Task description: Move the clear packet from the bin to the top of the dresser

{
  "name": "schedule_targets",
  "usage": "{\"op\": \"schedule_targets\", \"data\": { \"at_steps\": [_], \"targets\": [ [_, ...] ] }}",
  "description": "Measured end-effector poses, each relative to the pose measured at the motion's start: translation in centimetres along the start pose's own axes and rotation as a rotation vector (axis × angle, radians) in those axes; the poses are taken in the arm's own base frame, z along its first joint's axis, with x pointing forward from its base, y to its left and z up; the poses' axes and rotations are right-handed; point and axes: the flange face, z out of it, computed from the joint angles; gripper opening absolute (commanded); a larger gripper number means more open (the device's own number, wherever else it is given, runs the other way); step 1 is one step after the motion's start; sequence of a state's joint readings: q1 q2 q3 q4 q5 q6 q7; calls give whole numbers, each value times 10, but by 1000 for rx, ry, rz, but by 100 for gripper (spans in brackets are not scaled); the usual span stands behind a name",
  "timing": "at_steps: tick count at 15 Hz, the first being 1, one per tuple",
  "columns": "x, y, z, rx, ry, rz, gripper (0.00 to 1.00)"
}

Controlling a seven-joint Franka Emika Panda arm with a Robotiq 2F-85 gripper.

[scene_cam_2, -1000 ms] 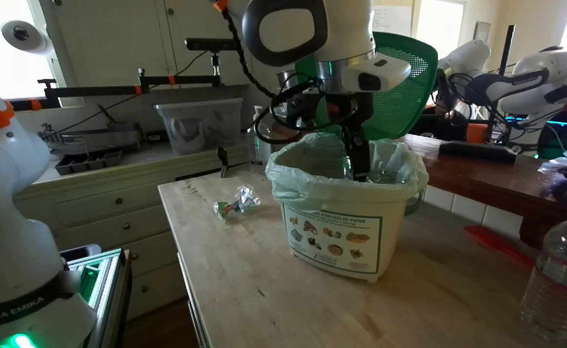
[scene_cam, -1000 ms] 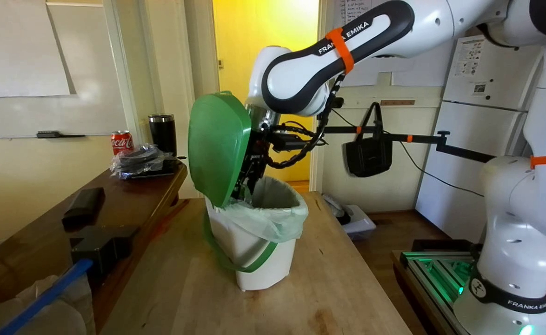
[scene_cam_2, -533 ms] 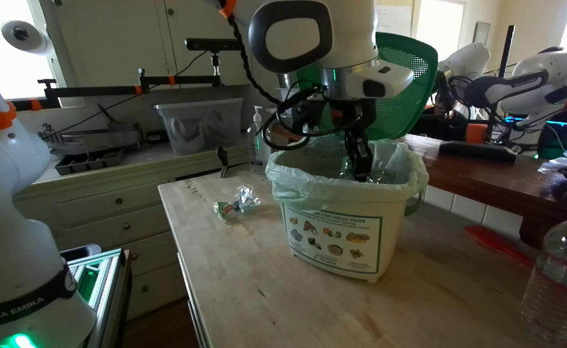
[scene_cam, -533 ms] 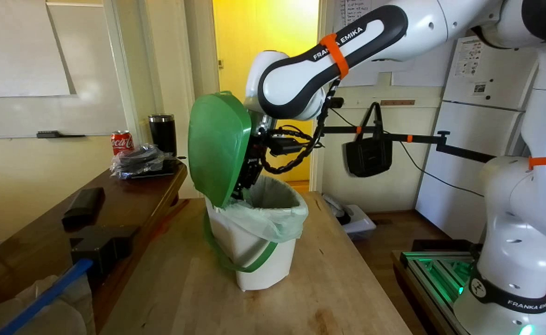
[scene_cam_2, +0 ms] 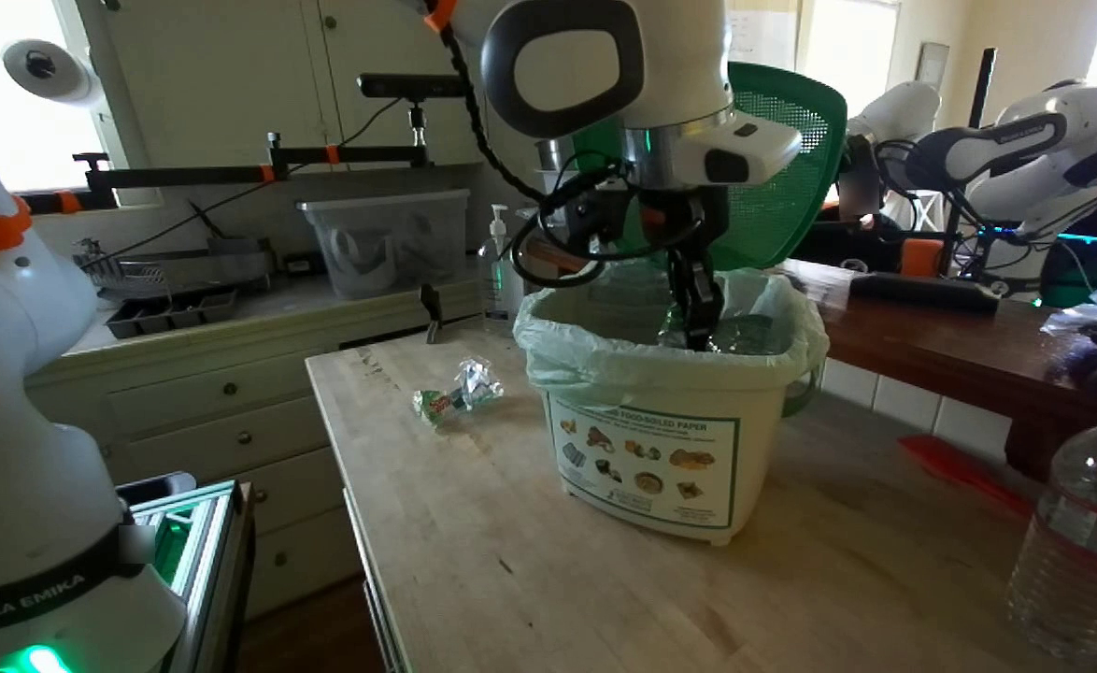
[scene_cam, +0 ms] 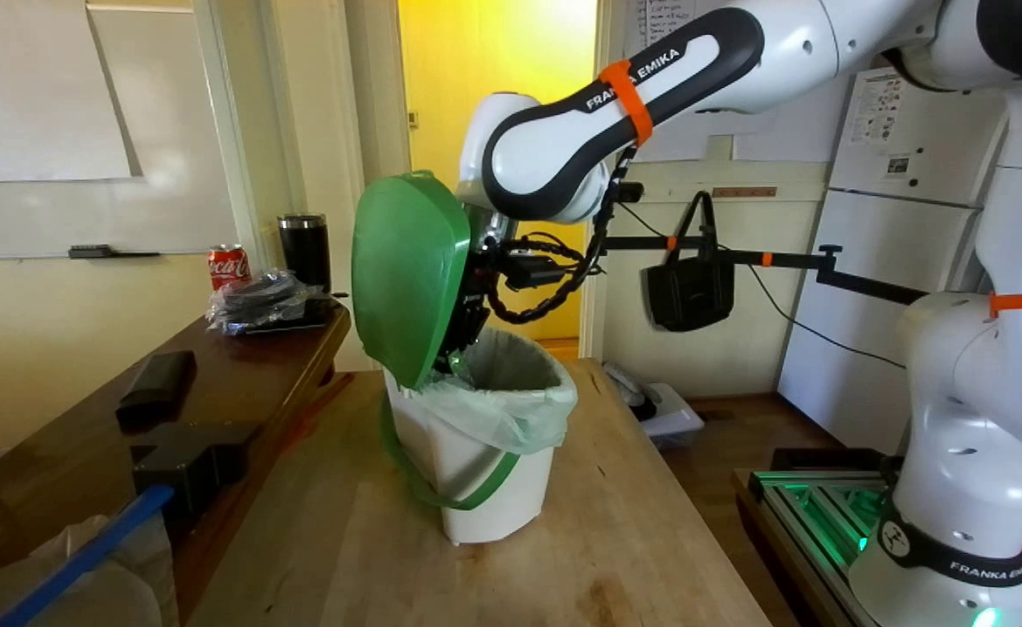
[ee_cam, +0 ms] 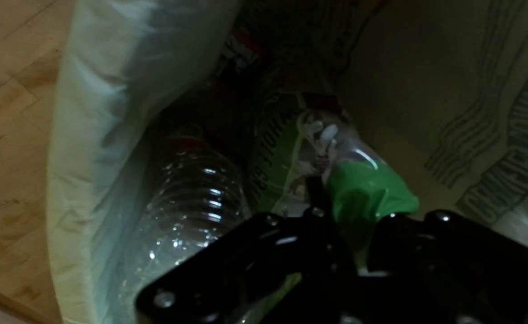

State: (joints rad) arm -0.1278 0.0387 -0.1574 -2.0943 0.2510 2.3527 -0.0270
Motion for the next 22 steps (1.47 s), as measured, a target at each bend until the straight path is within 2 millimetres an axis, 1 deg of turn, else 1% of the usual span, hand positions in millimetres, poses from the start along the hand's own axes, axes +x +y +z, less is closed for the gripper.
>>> {"op": "schedule_targets", "data": {
  "at_steps": [4,8,12,18,22],
  "targets": [
    [-2,-5,-11,8,6,-26,2],
    [-8,-12,-34,22,7,-65,2],
    [-17,-18,-64,27,13,-103,2],
    [-38,-24,-119,10,45,-168,2],
    [-48,-26,-152,6,84,-190,2]
  ]
}}
